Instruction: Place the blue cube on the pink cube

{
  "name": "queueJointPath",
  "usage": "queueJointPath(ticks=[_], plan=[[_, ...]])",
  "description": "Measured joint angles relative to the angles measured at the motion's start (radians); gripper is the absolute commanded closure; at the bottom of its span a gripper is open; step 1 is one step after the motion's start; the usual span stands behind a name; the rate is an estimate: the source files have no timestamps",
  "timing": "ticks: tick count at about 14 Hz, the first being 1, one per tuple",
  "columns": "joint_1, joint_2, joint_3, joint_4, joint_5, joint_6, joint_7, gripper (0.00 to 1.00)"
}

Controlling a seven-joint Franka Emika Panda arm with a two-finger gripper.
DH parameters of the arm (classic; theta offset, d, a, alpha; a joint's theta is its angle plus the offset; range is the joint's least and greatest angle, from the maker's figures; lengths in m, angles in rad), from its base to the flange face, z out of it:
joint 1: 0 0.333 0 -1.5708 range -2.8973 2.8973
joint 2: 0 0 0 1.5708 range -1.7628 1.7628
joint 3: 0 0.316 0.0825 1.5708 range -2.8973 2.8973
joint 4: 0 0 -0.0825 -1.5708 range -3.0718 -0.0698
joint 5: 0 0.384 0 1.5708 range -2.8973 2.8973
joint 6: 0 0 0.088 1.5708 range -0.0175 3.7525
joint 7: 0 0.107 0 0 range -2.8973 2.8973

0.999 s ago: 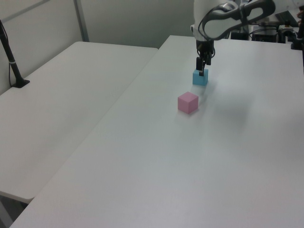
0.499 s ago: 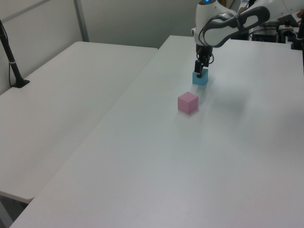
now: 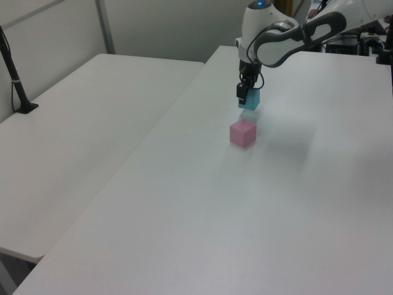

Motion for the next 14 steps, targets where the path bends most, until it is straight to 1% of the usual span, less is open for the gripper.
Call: queueJointPath(ticks=[2,3,5,6,8,10,11,12,14], plan=[[0.034,-0.036,0.027,0.0,0.0,-0.064,0.007,0.66],[0.053,-0.052,0.04,0.0,0.0,-0.089,0.019,0.64],[0.085,-0.074,0.058,-0.001,0.0,-0.111,0.057,0.62],[0.101,-0.081,0.065,-0.002,0.0,-0.112,0.082,0.58],[0.118,-0.082,0.069,-0.004,0.0,-0.112,0.099,0.55],[0.141,-0.082,0.069,-0.015,0.0,-0.112,0.121,0.46],[0.149,-0.082,0.069,-0.023,0.0,-0.112,0.126,0.37],[0.155,-0.082,0.069,-0.031,0.0,-0.112,0.131,0.01],[0.159,-0.081,0.069,-0.05,0.0,-0.112,0.133,0.0]])
